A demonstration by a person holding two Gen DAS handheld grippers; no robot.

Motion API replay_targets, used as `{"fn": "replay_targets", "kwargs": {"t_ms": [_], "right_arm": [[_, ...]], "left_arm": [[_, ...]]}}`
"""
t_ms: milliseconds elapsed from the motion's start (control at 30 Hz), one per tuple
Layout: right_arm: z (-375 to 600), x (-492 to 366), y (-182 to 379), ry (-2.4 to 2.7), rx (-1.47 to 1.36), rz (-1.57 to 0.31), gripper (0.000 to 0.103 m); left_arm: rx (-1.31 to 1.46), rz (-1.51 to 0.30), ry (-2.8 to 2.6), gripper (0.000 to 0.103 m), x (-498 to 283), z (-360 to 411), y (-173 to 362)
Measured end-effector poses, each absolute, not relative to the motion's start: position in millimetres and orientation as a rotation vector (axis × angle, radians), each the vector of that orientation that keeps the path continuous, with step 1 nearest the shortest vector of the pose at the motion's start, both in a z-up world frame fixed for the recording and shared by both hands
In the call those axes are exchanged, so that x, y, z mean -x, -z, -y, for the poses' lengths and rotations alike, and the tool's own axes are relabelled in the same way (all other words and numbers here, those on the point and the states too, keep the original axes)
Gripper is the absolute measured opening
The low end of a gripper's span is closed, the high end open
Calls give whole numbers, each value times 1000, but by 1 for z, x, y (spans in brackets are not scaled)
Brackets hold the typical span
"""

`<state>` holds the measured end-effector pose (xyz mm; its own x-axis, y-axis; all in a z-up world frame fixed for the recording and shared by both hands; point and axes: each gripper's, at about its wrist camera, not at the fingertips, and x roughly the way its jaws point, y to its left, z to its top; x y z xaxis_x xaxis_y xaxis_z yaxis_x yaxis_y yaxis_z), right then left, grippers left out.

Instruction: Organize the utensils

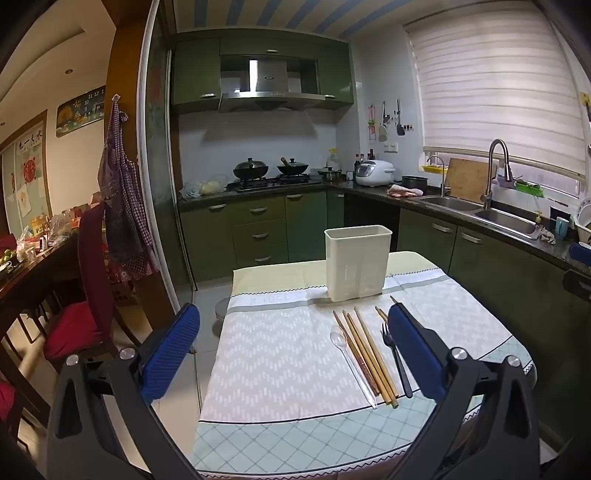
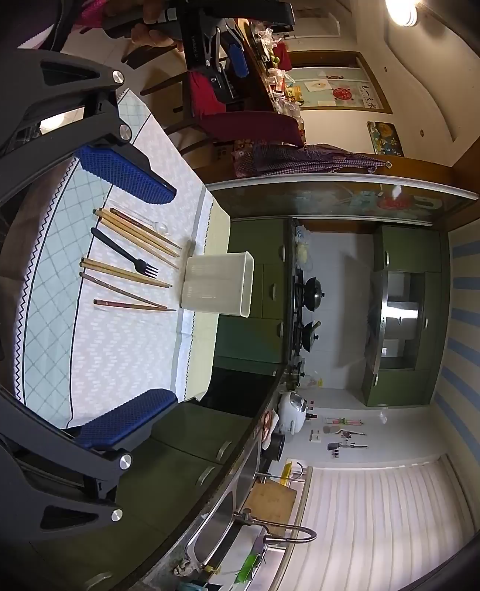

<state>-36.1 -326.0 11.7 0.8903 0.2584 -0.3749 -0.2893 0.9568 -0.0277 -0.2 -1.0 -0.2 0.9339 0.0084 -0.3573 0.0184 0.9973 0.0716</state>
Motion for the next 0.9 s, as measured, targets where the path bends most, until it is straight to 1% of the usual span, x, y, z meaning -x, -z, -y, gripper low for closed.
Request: {"fn": "replay_targets", "kwargs": {"t_ms": [900], "right_arm": [[326, 36, -12, -284, 77, -376, 99]], "left_arm": [[-59, -381, 10, 97, 6, -7, -1]]}}
